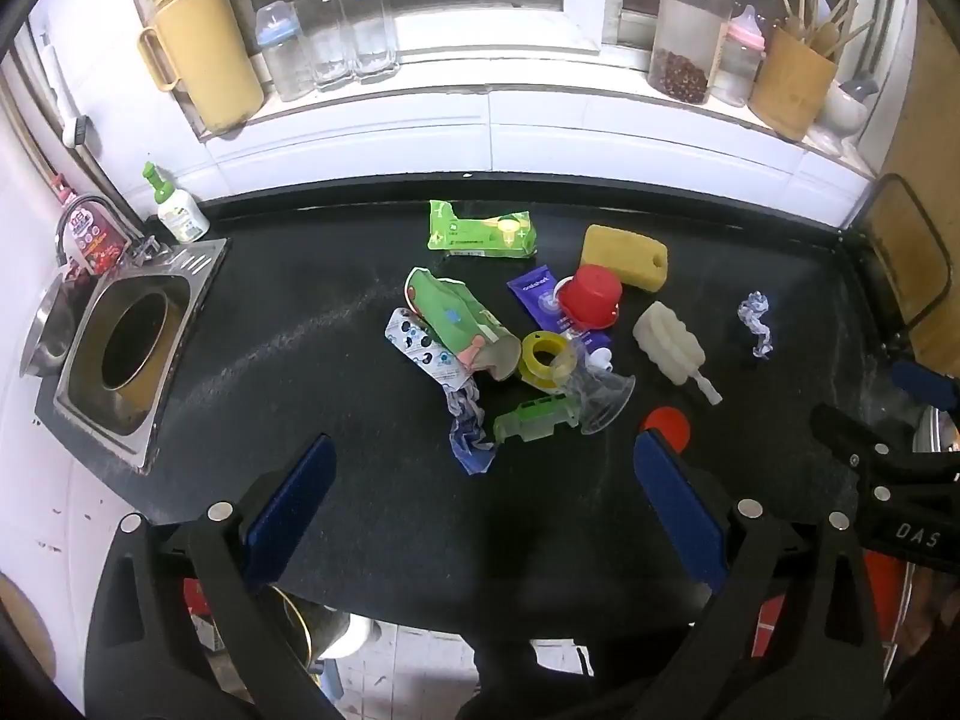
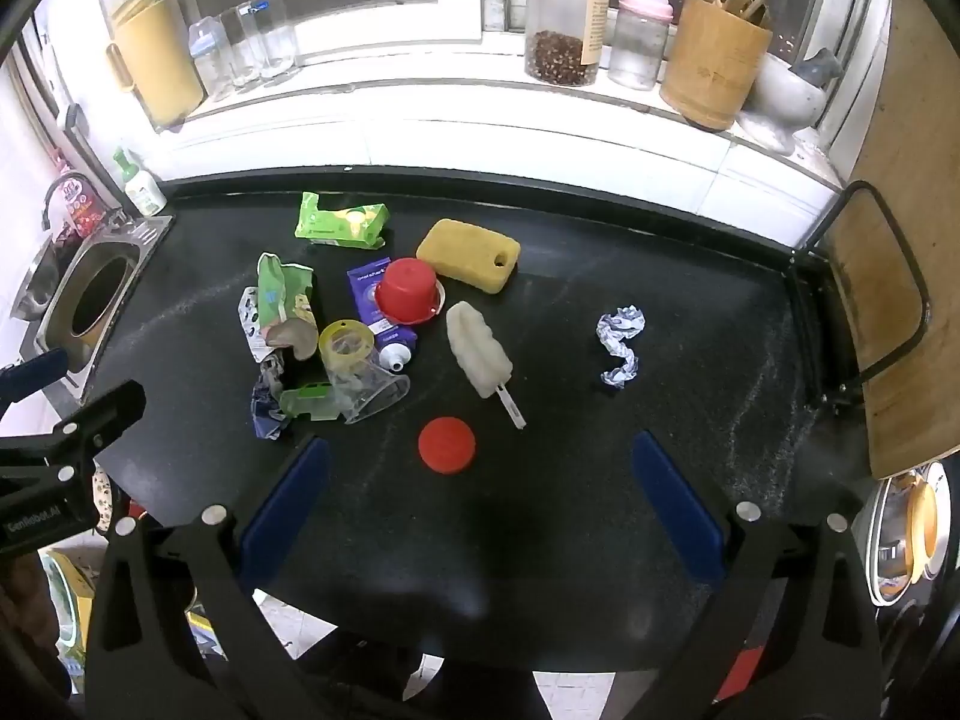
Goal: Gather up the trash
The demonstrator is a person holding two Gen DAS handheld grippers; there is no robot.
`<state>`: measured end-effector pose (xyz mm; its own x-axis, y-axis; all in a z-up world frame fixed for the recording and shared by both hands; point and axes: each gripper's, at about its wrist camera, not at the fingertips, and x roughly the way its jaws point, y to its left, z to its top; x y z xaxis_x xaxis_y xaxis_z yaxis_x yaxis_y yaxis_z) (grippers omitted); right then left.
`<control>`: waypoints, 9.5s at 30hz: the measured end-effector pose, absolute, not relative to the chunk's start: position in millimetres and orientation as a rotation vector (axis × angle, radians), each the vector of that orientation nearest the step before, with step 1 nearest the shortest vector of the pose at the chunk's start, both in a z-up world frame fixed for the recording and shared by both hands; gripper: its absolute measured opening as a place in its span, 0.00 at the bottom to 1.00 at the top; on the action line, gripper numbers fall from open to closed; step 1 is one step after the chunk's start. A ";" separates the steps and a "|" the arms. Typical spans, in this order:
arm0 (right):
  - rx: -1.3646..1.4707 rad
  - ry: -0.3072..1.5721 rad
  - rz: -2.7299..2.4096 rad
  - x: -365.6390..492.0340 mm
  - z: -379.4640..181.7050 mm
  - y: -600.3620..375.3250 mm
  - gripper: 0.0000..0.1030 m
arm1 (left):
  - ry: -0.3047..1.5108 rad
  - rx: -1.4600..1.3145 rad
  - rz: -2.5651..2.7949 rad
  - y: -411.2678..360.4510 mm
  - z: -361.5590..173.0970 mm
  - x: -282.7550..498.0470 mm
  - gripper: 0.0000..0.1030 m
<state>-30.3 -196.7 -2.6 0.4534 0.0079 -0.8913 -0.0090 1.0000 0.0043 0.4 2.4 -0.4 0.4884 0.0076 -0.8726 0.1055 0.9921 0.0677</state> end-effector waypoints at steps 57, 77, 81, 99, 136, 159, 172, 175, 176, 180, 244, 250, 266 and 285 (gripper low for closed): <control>0.076 1.093 0.099 -0.1 -20.2 -219.5 0.95 | 1.068 0.112 -0.116 12.3 -18.9 35.7 0.94; -0.245 1.157 0.419 189.2 -141.3 -217.4 0.94 | 0.956 0.682 -0.692 -9.0 -137.7 254.8 0.94; -0.294 1.203 0.481 214.7 -174.2 -218.9 0.94 | 0.979 0.749 -0.800 -11.7 -168.6 277.8 0.94; -0.370 1.225 0.601 237.6 -218.8 -213.3 0.45 | 0.984 0.720 -0.866 -6.7 -214.8 301.8 0.37; -0.241 1.013 0.605 46.7 -21.6 -81.9 0.41 | 1.003 0.041 0.055 109.2 -24.5 11.9 0.35; -0.577 1.182 1.299 -167.1 -134.6 363.9 0.43 | 1.075 -0.550 0.818 440.4 -167.3 -309.8 0.35; -0.648 1.362 1.237 -179.2 -238.7 451.5 0.69 | 1.082 -0.638 0.741 484.9 -269.1 -308.1 0.64; -0.638 1.371 1.247 -171.7 -243.8 455.5 0.80 | 1.077 -0.624 0.749 488.7 -274.1 -309.0 0.77; -0.636 1.375 1.247 -169.9 -243.8 456.3 0.80 | 1.086 -0.623 0.745 489.6 -275.4 -308.5 0.77; -0.614 1.378 1.244 -160.6 -235.5 447.0 0.80 | 1.081 -0.621 0.745 490.0 -273.9 -309.9 0.77; 0.089 1.156 -0.015 62.0 -167.3 -314.0 0.86 | 1.111 0.037 -0.016 62.6 -199.9 80.2 0.85; 0.075 1.195 -0.054 84.2 -197.2 -326.8 0.80 | 1.138 0.029 -0.039 64.9 -218.1 89.2 0.74; 0.034 1.169 -0.001 84.4 -181.1 -314.2 0.10 | 1.128 0.022 -0.063 61.5 -183.0 54.9 0.28; 0.017 1.096 0.098 34.5 -115.2 -276.1 0.10 | 1.110 0.022 -0.080 54.8 -133.8 33.4 0.28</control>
<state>34.5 -276.1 -115.2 0.4531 0.0876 -0.8872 -0.0710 0.9955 0.0620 33.4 54.8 -133.8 0.4418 -0.0531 -0.8955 0.0754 0.9969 -0.0219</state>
